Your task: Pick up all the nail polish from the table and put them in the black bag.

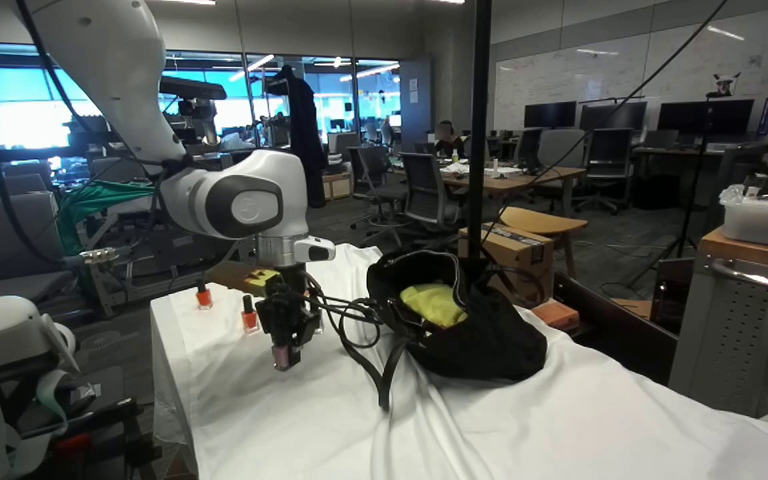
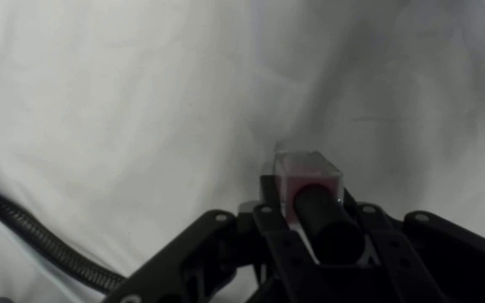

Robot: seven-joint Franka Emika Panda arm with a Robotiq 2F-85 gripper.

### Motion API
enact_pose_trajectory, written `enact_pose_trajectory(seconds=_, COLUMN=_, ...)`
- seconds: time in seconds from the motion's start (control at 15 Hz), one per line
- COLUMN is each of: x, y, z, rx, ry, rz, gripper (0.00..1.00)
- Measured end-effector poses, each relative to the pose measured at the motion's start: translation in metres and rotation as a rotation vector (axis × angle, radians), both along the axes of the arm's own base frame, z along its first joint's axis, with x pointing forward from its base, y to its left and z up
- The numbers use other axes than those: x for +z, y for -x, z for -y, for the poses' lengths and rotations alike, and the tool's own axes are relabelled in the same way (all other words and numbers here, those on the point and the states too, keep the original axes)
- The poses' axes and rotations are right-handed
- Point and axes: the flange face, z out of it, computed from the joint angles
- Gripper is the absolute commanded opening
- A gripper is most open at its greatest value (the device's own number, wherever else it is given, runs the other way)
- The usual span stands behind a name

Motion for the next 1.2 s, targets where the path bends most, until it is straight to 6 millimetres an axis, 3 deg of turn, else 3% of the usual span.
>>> enact_pose_trajectory(seconds=0.8, x=0.114, y=-0.091, z=0.043, rx=-0.12, ry=0.065, rz=0.312, gripper=0.15)
enact_pose_trajectory(seconds=1.0, x=0.13, y=-0.114, z=0.044, rx=-0.164, ry=0.044, rz=0.394, gripper=0.15)
enact_pose_trajectory(seconds=1.2, x=0.13, y=-0.136, z=0.042, rx=-0.183, ry=0.037, rz=0.424, gripper=0.15)
